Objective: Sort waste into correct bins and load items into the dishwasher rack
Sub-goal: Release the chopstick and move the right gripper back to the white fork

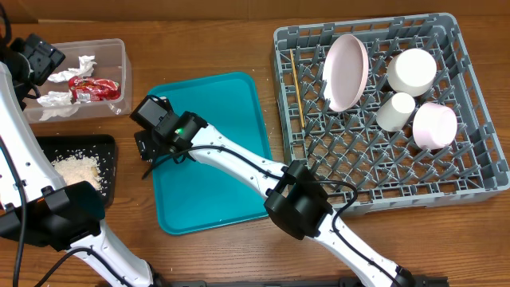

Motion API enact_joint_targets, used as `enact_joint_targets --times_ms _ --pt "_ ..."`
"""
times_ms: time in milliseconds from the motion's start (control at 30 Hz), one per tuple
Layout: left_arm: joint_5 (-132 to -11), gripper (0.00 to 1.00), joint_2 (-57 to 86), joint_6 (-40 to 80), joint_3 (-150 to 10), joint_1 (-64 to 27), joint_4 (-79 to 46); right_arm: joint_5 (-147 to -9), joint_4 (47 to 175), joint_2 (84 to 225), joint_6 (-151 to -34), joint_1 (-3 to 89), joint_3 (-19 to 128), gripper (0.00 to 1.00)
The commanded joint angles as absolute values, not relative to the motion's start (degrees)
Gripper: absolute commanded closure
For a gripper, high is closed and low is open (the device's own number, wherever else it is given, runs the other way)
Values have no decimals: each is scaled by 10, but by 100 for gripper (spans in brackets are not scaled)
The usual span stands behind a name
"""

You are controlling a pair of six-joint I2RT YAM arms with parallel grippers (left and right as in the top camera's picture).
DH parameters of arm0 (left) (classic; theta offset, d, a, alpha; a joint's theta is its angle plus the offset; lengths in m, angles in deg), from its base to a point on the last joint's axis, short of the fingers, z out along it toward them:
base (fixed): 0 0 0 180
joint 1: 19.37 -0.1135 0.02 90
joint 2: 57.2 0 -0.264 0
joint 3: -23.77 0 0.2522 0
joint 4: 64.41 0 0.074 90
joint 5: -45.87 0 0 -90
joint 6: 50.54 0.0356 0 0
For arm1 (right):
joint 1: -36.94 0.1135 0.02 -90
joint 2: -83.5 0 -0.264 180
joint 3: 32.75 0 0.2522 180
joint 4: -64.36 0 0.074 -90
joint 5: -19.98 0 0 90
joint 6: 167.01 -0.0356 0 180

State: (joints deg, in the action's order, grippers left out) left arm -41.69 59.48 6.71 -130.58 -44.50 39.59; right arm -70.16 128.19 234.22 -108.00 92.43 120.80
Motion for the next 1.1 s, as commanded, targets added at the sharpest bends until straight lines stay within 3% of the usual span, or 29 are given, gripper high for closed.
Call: enact_joint_targets --times_ms 0,233,433,767,1067 --pt "-410 0 599 60 -1307 -443 395 -657 1270 2349 -1085 926 1209 21" --pt "-409 0 599 60 -1307 -443 395 -658 1251 2375 -1085 931 1209 36" --pt "-410 0 599 60 -1307 -443 395 -648 1240 2383 -1081 941 1209 57" --pt "-410 0 599 60 -1307 -443 395 -578 1275 2399 -1068 951 1210 57" --pt "-410 0 599 60 -1307 -443 395 -565 1356 2399 -1055 903 1210 58"
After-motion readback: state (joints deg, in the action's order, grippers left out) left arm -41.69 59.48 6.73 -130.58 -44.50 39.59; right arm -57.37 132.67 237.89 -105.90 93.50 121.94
